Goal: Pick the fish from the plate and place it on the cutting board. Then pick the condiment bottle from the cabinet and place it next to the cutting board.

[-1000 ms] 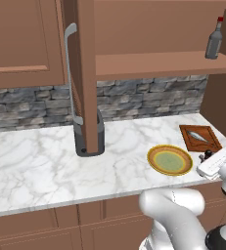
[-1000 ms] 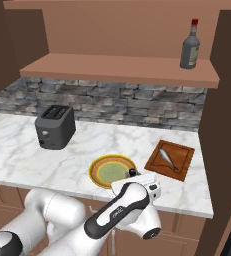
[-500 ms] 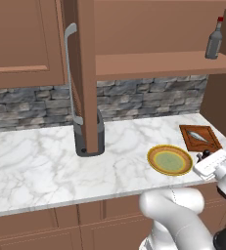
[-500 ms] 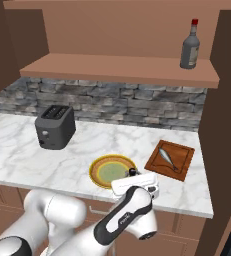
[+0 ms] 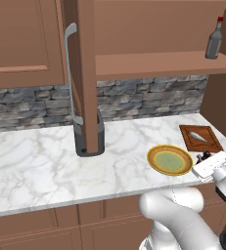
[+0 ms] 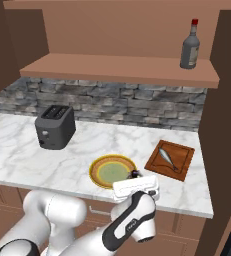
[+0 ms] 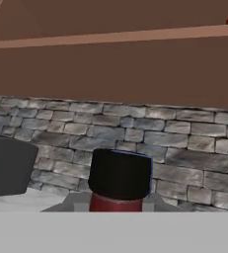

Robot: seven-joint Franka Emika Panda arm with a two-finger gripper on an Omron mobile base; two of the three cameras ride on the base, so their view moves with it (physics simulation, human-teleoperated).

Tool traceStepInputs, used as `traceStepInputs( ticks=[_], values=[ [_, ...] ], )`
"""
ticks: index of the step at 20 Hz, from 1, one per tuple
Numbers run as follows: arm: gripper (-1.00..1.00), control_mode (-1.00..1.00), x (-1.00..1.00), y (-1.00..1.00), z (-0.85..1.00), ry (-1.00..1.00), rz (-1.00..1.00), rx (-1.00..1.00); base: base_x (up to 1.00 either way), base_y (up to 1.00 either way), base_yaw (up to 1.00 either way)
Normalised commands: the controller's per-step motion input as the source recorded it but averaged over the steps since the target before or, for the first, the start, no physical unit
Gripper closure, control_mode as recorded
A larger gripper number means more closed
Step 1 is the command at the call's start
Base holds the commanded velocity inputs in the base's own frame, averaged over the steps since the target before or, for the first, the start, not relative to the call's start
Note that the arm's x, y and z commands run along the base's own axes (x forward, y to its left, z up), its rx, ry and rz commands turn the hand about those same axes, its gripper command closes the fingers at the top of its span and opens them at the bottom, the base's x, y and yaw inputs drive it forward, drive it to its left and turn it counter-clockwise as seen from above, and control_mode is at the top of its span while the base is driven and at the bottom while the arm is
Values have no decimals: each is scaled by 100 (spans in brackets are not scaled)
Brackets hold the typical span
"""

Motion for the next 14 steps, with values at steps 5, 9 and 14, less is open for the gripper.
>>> traceStepInputs(
  ticks=[5,9,14],
  values=[
    [100,-100,21,-9,-15,0,-3,-3,0,0,0],
    [100,-100,22,-2,-16,0,-3,-4,0,0,0],
    [100,-100,18,0,-22,0,-2,-3,0,0,0]
  ],
)
